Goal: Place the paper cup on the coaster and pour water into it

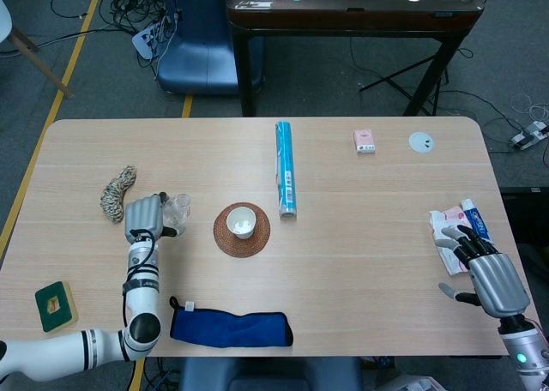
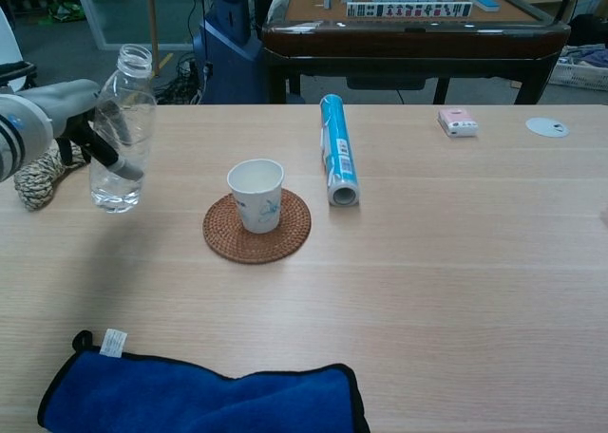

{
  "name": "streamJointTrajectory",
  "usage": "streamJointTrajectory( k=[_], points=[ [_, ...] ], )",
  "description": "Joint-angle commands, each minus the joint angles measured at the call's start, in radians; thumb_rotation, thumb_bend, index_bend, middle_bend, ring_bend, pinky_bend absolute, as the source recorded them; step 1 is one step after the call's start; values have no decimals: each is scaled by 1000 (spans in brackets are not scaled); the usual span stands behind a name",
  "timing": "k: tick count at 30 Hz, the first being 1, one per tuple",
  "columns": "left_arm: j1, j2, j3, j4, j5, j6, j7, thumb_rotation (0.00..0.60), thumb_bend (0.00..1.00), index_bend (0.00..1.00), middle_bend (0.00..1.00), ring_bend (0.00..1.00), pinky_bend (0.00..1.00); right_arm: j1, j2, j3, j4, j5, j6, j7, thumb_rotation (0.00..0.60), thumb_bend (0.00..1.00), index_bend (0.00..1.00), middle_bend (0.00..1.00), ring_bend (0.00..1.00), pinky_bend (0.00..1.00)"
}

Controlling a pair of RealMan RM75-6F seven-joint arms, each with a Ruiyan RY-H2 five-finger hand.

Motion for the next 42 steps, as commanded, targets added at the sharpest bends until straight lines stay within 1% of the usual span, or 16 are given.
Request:
streamJointTrajectory(
  k=[1, 5, 11, 16, 19, 24, 28, 33, 37, 42],
  points=[
    [9, 16, -8, -3, -29, -19, -32, 600, 132, 680, 751, 496, 534, 0, 1, 1, 0, 2, 0, 0, 600, 13, 301, 204, 111, 315],
    [11, 11, -6, 24, -33, -20, -79, 600, 133, 683, 751, 497, 534, 0, 0, 1, 0, 4, -1, -2, 600, 13, 301, 204, 111, 315],
    [29, 4, -6, 57, -28, -41, -182, 600, 132, 685, 751, 498, 534, 0, 0, 1, -1, 5, 0, -2, 600, 13, 301, 204, 111, 315],
    [48, -7, 5, 81, -3, -51, -267, 600, 133, 682, 751, 495, 533, 1, -1, 0, -1, 4, -1, -3, 600, 13, 301, 204, 111, 315],
    [54, -8, 14, 89, 8, -55, -293, 600, 133, 678, 751, 493, 529, 0, -3, 0, -1, 4, -1, -8, 600, 14, 301, 204, 111, 315],
    [65, -14, 24, 100, 20, -43, -323, 600, 132, 671, 750, 493, 527, -1, -6, 1, 0, 5, 2, -15, 600, 13, 301, 204, 111, 315],
    [70, -11, 29, 108, 5, -49, -327, 600, 133, 668, 750, 492, 527, -1, -6, 1, 0, 5, 2, -15, 600, 13, 301, 204, 111, 315],
    [71, 3, 21, 104, -29, -70, -326, 600, 132, 662, 749, 490, 518, 0, -9, 1, 1, 5, 0, -22, 600, 13, 301, 204, 111, 315],
    [70, 12, 25, 101, -43, -81, -323, 600, 133, 637, 749, 485, 507, 0, -11, 1, 2, 8, -2, -25, 600, 13, 301, 204, 111, 315],
    [74, 16, 23, 104, -50, -99, -350, 600, 132, 589, 740, 476, 499, 0, -10, 0, 1, 8, -3, -26, 600, 14, 301, 204, 111, 315]
  ],
)
